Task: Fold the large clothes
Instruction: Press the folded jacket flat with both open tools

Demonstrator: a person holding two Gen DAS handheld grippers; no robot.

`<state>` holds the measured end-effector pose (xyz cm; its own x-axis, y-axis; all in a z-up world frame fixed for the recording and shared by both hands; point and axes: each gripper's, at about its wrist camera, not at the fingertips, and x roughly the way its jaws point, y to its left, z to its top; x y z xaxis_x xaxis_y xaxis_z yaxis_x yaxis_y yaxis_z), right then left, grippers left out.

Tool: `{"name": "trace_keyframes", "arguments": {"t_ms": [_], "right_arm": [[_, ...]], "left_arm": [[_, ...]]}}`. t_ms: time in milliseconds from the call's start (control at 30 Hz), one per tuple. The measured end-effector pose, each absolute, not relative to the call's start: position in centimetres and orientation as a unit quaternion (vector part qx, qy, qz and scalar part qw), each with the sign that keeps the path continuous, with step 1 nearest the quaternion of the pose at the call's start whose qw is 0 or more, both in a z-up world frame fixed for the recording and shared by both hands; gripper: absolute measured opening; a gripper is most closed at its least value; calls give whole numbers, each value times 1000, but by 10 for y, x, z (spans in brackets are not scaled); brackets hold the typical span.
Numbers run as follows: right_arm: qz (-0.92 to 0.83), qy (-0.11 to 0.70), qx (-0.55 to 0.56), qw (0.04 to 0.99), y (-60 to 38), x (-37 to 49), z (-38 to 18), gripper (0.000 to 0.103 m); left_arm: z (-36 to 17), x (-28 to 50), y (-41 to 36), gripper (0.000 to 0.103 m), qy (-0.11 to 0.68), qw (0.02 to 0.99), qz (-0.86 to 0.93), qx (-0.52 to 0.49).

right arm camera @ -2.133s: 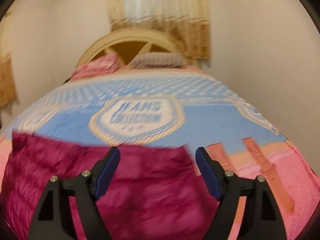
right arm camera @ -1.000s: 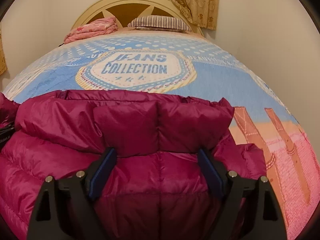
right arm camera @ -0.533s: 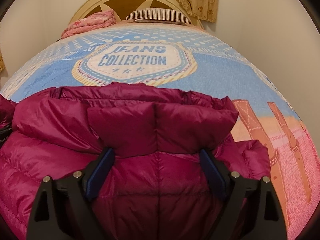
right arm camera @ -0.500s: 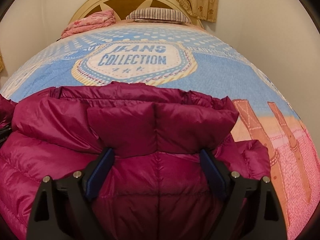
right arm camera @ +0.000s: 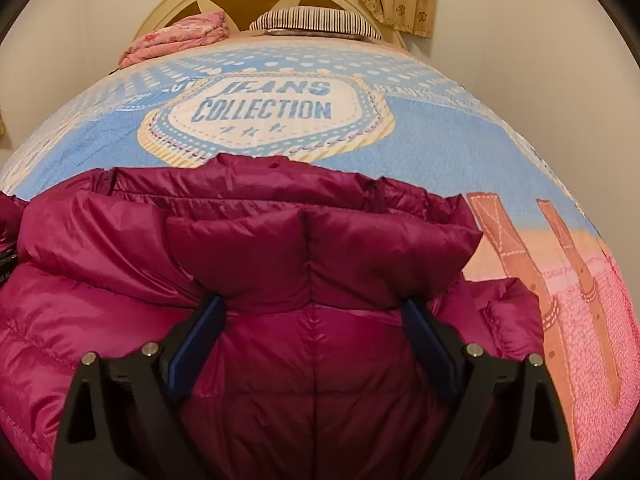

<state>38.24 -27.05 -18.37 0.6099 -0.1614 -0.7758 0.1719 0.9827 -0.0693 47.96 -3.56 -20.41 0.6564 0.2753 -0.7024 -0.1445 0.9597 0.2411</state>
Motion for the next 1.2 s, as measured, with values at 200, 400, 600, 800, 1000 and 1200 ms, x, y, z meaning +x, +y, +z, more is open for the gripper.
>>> {"name": "trace_keyframes", "arguments": {"t_ms": [200, 400, 600, 800, 1000, 1200], "right_arm": [[-95, 439, 6, 893, -272, 381, -175, 91], [-72, 373, 14, 925, -237, 350, -128, 92], [-35, 402, -31, 914, -197, 361, -158, 93], [-36, 423, -27, 905, -199, 366, -176, 94], [-43, 432, -38, 900, -197, 372, -181, 95], [-44, 439, -42, 896, -196, 374, -184, 96]], "left_arm": [[-176, 460, -32, 102, 389, 913, 104, 61], [-145, 411, -43, 102, 340, 939, 51, 17], [-185, 418, -61, 102, 366, 926, 68, 59], [-196, 428, -63, 102, 387, 919, 57, 52], [-202, 428, -68, 102, 389, 916, 66, 68], [-203, 429, -70, 102, 390, 915, 71, 79]]}}
